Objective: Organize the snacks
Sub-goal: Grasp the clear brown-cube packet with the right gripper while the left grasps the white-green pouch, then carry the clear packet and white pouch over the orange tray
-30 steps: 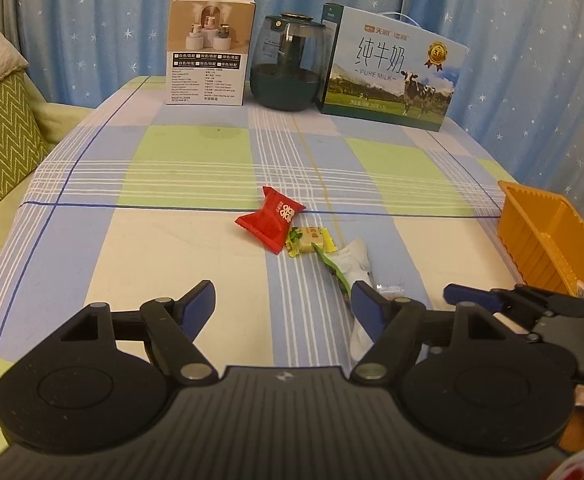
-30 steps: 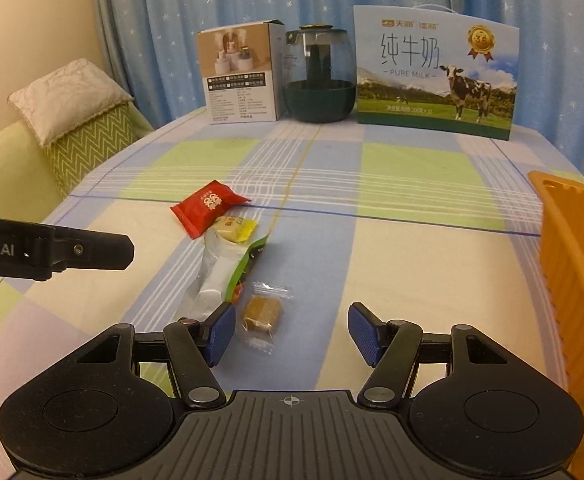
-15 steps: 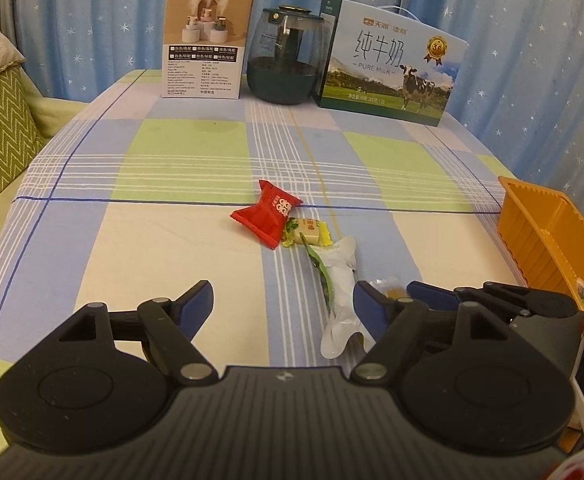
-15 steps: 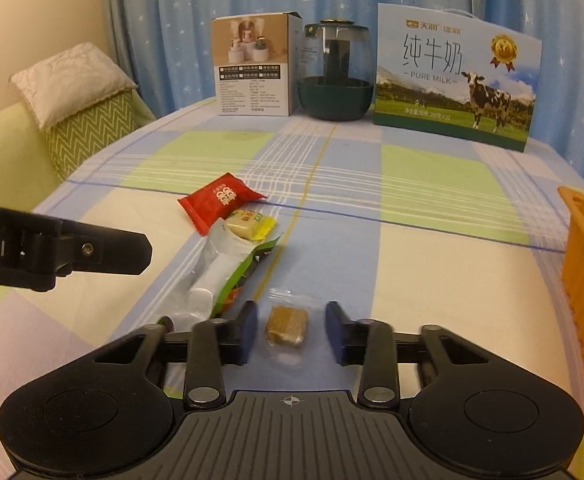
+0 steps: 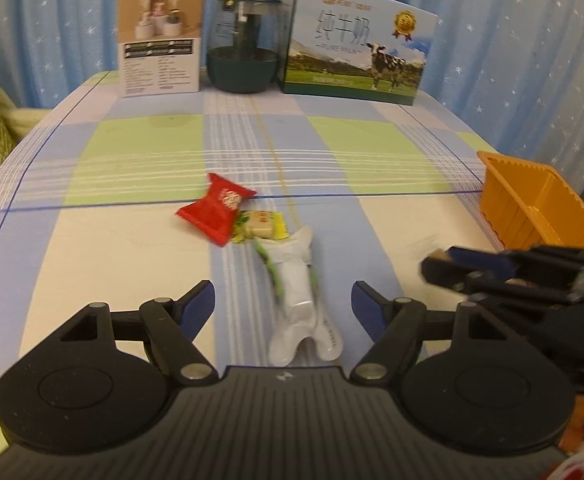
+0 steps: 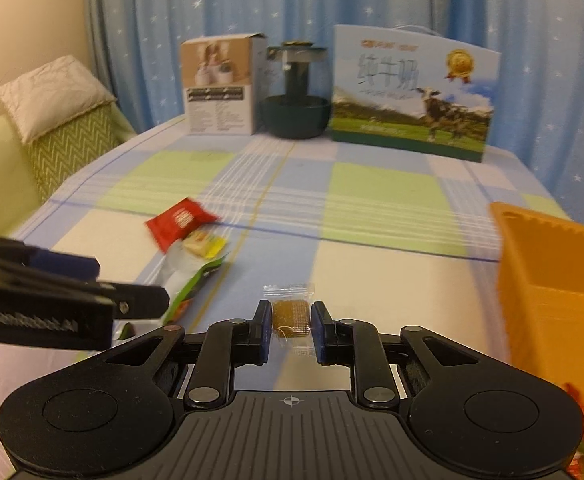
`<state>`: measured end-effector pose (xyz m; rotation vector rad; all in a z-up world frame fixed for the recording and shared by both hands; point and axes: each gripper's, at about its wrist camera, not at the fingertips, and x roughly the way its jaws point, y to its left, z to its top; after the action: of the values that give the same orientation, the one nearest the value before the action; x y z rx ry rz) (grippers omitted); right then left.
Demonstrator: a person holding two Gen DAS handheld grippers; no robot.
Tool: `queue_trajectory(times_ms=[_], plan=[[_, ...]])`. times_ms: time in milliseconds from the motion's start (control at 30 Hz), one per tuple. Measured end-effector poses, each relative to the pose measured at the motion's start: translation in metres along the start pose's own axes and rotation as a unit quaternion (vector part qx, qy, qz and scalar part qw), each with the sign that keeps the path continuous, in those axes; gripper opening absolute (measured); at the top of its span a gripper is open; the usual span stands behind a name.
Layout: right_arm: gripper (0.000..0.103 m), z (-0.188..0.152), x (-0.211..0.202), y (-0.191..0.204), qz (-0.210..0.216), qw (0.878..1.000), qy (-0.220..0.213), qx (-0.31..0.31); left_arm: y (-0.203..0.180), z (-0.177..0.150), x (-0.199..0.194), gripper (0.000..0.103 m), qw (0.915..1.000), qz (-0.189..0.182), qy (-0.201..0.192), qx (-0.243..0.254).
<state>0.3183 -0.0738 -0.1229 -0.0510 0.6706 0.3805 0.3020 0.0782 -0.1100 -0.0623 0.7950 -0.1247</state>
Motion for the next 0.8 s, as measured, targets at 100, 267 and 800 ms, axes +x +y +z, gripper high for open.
queue_trajectory(times_ms=[100, 267, 800], plan=[[0.021, 0.000, -0.009, -0.014, -0.005, 1.000, 0.002, 0.017, -0.010, 0.002, 0.008, 0.065, 0.9999, -0.001, 0.002, 0.014], [0.021, -0.004, -0.010, -0.026, -0.009, 0.999, 0.006, 0.037, -0.018, 0.001, 0.024, 0.043, 0.9994, 0.009, 0.013, 0.030], [0.021, -0.005, -0.008, -0.023, 0.008, 0.999, 0.010, 0.050, -0.015, -0.004, 0.029, 0.025, 0.9997, 0.004, 0.022, 0.011]])
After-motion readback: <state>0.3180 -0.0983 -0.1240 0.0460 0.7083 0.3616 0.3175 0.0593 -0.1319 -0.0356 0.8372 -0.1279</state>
